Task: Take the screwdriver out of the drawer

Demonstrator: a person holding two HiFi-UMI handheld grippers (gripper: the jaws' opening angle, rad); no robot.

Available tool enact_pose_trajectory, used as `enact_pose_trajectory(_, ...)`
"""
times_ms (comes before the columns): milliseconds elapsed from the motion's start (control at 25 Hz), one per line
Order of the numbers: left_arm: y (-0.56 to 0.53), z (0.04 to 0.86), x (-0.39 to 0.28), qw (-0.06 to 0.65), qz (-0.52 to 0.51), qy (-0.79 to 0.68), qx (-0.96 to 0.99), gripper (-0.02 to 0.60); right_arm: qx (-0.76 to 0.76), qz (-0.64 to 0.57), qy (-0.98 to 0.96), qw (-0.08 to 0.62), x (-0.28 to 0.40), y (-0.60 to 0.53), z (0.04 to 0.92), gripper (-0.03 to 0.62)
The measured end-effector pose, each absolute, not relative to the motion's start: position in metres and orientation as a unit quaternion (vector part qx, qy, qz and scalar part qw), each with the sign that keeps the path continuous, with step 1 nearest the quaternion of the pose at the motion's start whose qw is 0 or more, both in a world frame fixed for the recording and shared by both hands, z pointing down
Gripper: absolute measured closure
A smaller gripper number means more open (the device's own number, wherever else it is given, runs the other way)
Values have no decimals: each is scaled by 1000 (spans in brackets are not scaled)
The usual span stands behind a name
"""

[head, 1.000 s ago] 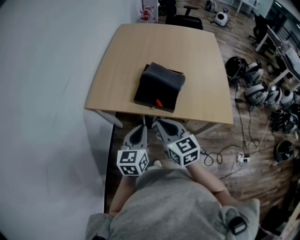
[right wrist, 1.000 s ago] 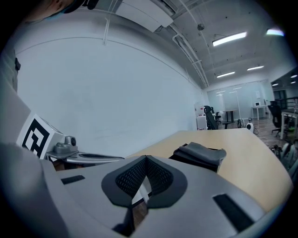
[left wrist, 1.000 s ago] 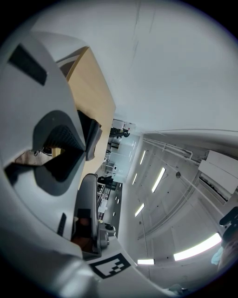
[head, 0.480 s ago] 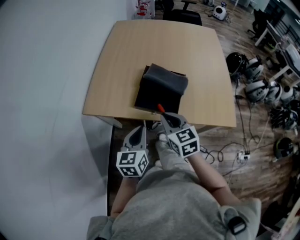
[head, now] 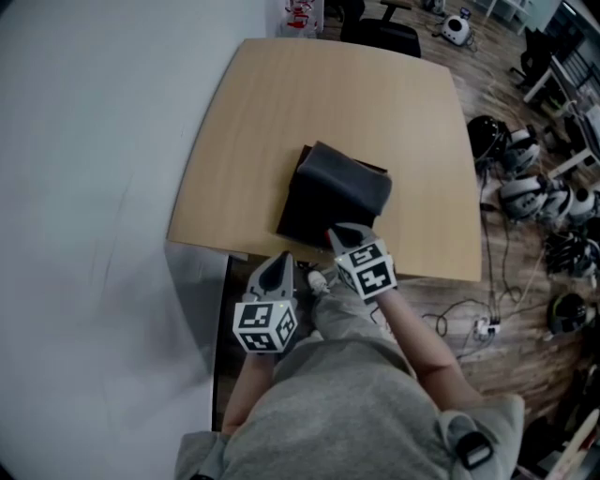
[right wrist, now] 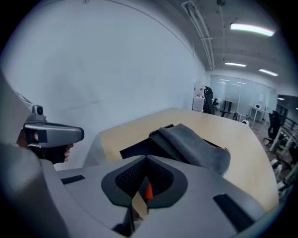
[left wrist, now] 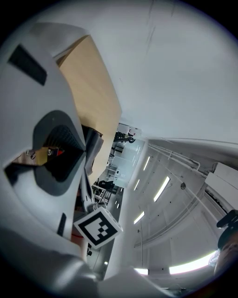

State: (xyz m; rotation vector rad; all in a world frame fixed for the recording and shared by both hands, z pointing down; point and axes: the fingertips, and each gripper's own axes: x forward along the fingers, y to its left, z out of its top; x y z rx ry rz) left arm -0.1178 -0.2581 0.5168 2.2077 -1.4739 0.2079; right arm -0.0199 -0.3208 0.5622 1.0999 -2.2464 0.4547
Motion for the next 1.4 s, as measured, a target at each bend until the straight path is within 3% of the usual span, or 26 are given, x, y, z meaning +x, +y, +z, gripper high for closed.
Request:
enact_pose_trajectory(280, -287, 522, -122, 247, 78, -541, 800, 581, 362, 214, -821, 386, -28, -343, 608, 592)
enact_pose_trajectory(480, -304, 525, -127, 252, 74, -548, 794, 581, 305, 249, -817, 420, -46, -345, 634, 488)
enact_pose_trajectory(840, -321, 526, -129, 259, 73, -557, 786, 581, 274, 284, -746, 536, -24, -332, 676, 482)
enact_pose_trajectory(1200, -323, 522, -128, 257, 77, -559, 785, 581, 235, 321, -786, 473, -63, -322, 677, 508)
enact_pose_trajectory(1400, -320, 520, -129, 253, 76, -560, 785, 581, 276, 278, -757, 523, -32, -330, 683, 516)
